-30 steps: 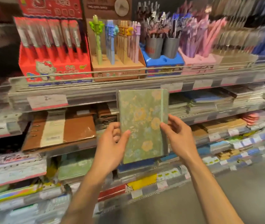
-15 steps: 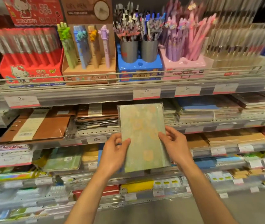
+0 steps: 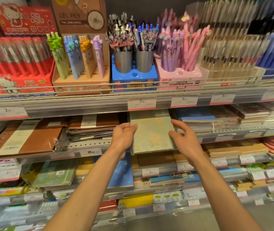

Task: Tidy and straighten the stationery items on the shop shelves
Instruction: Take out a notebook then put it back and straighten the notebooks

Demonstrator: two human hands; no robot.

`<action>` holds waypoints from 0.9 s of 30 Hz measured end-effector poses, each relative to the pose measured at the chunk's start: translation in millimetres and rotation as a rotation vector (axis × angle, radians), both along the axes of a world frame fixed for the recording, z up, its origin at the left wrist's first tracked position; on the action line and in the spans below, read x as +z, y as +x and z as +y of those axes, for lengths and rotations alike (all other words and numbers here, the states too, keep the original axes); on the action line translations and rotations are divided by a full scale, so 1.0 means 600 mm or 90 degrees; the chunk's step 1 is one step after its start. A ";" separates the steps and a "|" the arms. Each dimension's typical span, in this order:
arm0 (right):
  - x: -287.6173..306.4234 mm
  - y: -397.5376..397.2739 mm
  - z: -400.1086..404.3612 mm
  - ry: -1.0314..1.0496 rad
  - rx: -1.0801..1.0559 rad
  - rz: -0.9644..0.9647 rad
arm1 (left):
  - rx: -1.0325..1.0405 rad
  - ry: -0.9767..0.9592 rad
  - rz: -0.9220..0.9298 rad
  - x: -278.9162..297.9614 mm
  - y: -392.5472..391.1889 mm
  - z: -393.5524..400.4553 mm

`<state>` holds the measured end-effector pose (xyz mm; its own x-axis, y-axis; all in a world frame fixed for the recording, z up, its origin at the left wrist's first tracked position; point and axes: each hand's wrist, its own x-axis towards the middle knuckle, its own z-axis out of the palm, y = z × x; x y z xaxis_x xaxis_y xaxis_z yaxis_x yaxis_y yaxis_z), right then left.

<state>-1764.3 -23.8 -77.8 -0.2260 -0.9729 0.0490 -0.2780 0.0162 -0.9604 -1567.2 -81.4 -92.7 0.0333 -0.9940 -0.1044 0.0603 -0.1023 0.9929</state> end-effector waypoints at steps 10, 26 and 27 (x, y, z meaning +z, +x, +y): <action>-0.010 0.007 -0.024 -0.013 -0.111 -0.039 | -0.028 -0.037 -0.098 0.010 0.019 0.021; -0.005 -0.051 0.001 -0.002 0.181 0.215 | -0.107 -0.306 -0.363 -0.038 0.054 0.062; -0.010 -0.052 0.001 -0.017 0.166 0.246 | -0.104 -0.314 -0.373 -0.041 0.053 0.062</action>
<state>-1795.3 -23.2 -83.6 0.0659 -0.9921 0.1068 -0.6070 -0.1248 -0.7849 -1535.2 -44.2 -117.5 -0.2047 -0.9180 0.3397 -0.4653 0.3966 0.7913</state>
